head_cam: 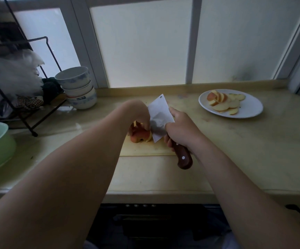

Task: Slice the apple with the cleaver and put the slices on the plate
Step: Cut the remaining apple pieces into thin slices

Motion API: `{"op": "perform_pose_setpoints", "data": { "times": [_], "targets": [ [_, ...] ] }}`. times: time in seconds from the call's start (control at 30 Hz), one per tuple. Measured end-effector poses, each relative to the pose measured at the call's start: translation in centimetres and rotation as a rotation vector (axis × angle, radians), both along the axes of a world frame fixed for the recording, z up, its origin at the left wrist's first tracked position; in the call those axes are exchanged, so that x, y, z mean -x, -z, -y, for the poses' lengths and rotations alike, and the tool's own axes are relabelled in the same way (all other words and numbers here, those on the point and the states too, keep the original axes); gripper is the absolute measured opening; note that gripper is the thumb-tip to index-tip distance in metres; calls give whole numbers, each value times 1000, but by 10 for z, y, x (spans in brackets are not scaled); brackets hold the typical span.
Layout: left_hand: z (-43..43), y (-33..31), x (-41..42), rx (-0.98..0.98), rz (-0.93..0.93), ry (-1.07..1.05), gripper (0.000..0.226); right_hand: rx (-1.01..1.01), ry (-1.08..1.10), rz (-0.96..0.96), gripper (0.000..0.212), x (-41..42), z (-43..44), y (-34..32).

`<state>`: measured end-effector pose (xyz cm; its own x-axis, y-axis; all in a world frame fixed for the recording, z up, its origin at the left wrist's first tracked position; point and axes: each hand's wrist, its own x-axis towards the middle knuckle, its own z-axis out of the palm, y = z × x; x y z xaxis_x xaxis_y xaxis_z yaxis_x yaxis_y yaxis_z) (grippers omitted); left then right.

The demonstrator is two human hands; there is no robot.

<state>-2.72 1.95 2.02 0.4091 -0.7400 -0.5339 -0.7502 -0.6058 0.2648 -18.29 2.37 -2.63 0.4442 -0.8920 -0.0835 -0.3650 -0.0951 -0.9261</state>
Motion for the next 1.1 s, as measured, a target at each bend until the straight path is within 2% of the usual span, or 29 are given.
{"op": "perform_pose_setpoints", "data": {
  "times": [0.5,1.1],
  "targets": [
    [-3,0,-1,23,-14,-1,51,1,20,27,83,1,-2,5],
    [-7,5,-5,89,-7,41,49,-5,-8,-41,85,12,-25,-4]
  ]
}}
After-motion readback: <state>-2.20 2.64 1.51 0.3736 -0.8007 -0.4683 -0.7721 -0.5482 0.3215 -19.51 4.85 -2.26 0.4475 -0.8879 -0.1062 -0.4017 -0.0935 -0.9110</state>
